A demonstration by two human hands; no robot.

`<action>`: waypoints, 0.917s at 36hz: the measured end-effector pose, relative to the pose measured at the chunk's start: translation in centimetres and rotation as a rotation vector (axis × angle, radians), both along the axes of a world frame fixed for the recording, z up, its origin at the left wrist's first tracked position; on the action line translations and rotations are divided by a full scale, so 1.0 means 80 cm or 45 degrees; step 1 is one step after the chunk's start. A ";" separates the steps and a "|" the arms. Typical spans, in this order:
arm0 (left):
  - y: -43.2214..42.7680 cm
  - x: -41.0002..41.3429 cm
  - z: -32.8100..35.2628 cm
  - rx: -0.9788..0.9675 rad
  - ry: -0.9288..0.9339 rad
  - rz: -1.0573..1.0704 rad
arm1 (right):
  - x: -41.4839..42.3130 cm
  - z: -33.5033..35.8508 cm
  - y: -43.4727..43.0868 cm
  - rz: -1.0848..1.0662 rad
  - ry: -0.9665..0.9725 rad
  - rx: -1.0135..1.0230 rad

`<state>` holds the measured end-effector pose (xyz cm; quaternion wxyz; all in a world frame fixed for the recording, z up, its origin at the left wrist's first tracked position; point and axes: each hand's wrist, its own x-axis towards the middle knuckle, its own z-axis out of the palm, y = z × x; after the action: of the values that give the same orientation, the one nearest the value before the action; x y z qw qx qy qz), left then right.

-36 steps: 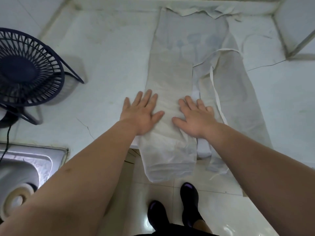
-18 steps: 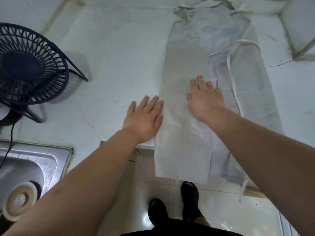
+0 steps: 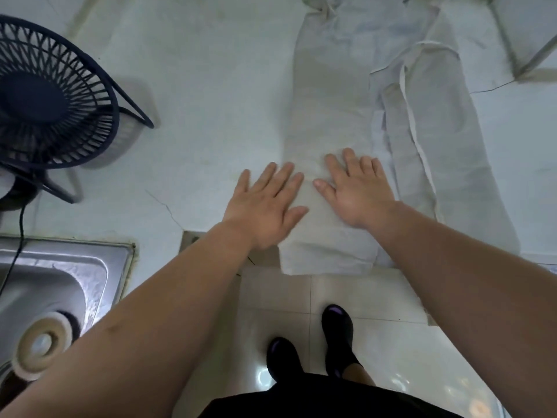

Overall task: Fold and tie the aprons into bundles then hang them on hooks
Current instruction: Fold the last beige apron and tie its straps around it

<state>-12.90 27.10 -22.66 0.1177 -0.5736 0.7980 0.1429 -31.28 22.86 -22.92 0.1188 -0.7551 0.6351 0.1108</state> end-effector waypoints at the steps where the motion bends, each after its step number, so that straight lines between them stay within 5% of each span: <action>1: 0.001 0.002 -0.001 -0.007 -0.018 -0.008 | 0.002 0.001 0.001 -0.045 0.056 -0.052; 5: 0.009 0.005 0.000 0.005 -0.039 0.019 | 0.013 0.010 0.012 -0.063 0.155 -0.265; 10: 0.005 0.009 0.005 0.048 -0.062 -0.024 | 0.011 0.007 0.048 0.230 -0.166 -0.037; 17: 0.000 0.022 0.007 0.078 -0.177 -0.202 | -0.015 0.007 0.069 0.158 -0.079 0.074; 26: 0.019 0.002 0.009 -0.015 -0.367 -0.119 | -0.014 0.022 0.067 0.106 -0.195 0.163; 30: 0.026 -0.002 0.022 0.149 -0.315 -0.088 | -0.026 0.040 0.063 -0.211 -0.525 0.064; 33: 0.029 -0.008 0.036 0.226 -0.165 -0.057 | -0.044 0.052 0.060 -0.397 -0.480 -0.058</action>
<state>-13.55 29.39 -19.77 0.2225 -0.5510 0.7855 0.1727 -34.79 27.64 -18.79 0.2339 -0.6578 0.7129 -0.0663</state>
